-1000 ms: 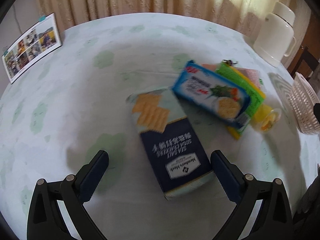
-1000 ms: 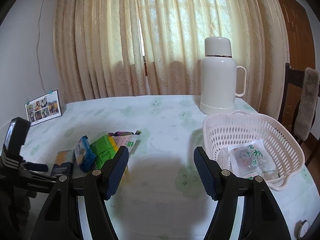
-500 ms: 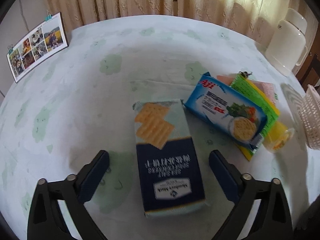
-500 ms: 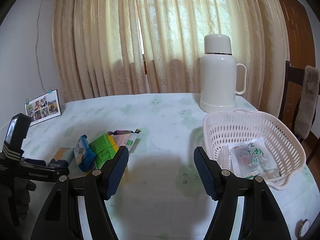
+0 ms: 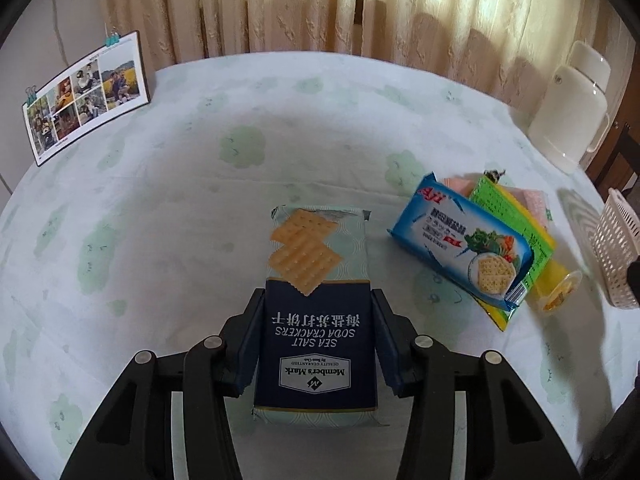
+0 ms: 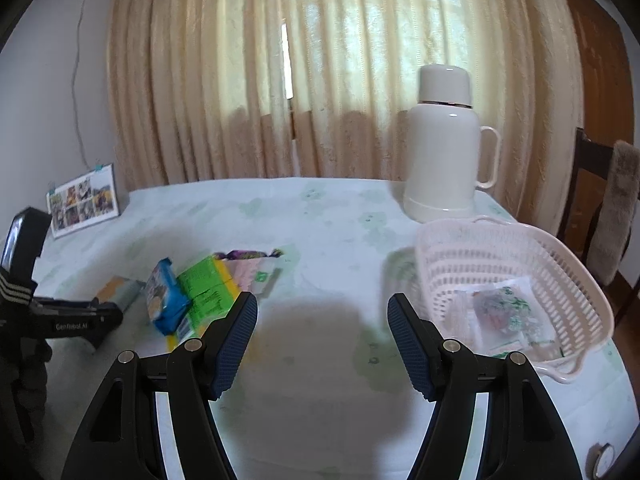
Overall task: Organize snacks
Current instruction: 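Grasp the soda-cracker box with the left tool while the right tool grasps the blue cracker box, then carry the blue cracker box into the pink basket and open the right tool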
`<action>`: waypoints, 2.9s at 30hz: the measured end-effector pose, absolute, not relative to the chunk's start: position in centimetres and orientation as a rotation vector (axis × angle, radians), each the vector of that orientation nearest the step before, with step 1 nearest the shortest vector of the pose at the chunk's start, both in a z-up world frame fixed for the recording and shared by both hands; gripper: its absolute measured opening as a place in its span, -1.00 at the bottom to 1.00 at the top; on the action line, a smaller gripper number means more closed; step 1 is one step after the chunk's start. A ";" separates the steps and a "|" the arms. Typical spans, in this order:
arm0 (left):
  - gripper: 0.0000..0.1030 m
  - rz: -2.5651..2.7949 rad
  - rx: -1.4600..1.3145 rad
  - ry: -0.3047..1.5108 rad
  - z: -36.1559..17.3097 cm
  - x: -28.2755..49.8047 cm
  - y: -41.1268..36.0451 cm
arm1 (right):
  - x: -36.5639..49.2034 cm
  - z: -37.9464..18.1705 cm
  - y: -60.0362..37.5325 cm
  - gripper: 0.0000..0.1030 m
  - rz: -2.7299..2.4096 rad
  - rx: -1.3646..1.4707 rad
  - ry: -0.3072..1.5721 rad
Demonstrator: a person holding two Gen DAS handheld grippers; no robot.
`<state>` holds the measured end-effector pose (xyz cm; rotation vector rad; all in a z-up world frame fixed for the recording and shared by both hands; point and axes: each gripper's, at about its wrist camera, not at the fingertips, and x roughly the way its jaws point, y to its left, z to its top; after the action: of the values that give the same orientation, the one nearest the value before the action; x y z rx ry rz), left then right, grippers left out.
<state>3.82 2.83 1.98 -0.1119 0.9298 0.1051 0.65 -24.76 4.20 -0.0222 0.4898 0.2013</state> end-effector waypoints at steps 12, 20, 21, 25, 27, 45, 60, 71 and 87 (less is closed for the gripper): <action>-0.11 0.105 -0.196 0.868 2.9 2.6 5.2 | 2.4 3.5 -13.2 0.33 0.479 -0.353 0.582; -0.11 0.105 -0.230 0.850 3.4 1.8 6.1 | 4.8 1.7 -8.3 0.33 0.499 -0.504 0.653; -0.11 0.103 -0.233 0.848 3.4 1.8 6.3 | 5.0 1.5 -8.0 0.33 0.500 -0.516 0.658; -0.11 0.092 -0.246 0.843 3.6 1.6 6.5 | 6.0 0.8 -7.0 0.33 0.494 -0.557 0.678; -0.11 0.088 -0.247 0.843 3.7 1.6 6.6 | 6.3 0.4 -6.7 0.31 0.481 -0.567 0.692; -0.11 0.073 -0.250 0.837 3.6 1.5 6.8 | 5.0 4.5 -10.4 -0.09 0.433 -0.325 0.584; -0.11 0.051 -0.237 0.825 3.4 1.6 6.3 | 5.1 7.6 -20.7 -0.08 0.202 -0.055 0.525; -0.11 0.066 -0.217 0.848 2.8 2.0 5.8 | 5.0 7.5 -29.2 -0.08 0.009 0.106 0.526; -0.11 0.092 -0.207 0.878 1.9 2.5 5.4 | 5.2 6.1 -36.8 -0.06 -0.092 0.313 0.558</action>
<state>2.52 5.39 1.90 -0.2074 0.8778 0.0918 5.17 -36.84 6.11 0.3132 0.5576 -0.0920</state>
